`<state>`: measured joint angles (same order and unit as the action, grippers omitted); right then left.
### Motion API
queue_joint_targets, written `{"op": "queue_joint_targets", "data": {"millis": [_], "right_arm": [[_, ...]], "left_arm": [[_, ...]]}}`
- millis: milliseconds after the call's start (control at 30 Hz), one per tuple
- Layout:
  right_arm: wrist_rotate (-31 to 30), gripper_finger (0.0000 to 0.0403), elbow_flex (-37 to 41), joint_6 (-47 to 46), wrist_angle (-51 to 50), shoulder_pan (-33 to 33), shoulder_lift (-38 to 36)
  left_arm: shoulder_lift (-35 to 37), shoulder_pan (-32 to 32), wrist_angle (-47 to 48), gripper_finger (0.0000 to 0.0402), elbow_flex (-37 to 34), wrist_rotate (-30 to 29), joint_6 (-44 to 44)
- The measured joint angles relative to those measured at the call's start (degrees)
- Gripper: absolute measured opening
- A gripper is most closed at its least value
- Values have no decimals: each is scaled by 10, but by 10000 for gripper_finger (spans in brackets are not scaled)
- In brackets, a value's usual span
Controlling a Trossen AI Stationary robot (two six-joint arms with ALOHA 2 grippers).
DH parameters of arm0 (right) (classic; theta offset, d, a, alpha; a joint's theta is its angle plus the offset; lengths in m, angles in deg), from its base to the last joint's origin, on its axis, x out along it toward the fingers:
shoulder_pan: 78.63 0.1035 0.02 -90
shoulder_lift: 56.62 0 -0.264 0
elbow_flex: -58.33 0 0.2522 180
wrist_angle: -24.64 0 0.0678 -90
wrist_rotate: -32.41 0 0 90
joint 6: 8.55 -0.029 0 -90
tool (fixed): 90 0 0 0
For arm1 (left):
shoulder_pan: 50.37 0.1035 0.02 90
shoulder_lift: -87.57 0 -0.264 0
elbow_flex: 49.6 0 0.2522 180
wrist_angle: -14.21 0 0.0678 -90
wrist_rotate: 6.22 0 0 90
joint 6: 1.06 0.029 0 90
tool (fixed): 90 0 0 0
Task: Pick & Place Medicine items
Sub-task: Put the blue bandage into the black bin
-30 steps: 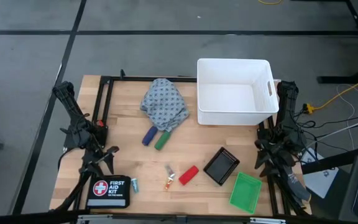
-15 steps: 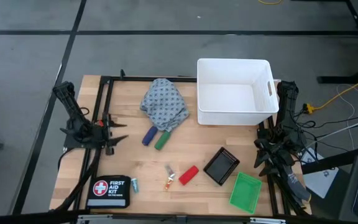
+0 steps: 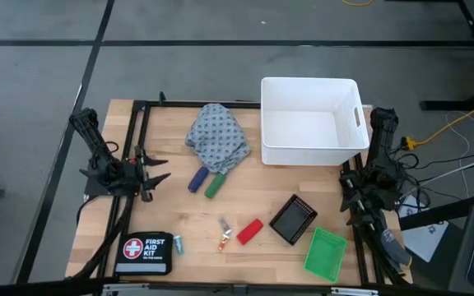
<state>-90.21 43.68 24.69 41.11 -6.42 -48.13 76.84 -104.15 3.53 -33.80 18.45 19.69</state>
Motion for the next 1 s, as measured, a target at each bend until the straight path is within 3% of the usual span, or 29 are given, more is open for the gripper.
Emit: {"op": "queue_joint_targets", "data": {"millis": [100, 500, 567, 767, 1000], "right_arm": [[29, 190, 0, 19, 44, -34, 0], [-22, 190, 0, -158, 79, -241, 37], [15, 190, 0, -185, 94, -272, 45], [231, 190, 0, -179, 179, -329, 79], [240, 190, -1, -177, 219, -368, 151]], "left_arm": [[0, 0, -33, 198, 0, 80, -5], [-3, 16, -40, 198, -1, 161, -87], [-4, 26, -37, 198, -1, 161, -113], [-39, 62, -20, 198, 6, 203, -156], [-183, 129, 65, 198, 116, 248, -189]]}}
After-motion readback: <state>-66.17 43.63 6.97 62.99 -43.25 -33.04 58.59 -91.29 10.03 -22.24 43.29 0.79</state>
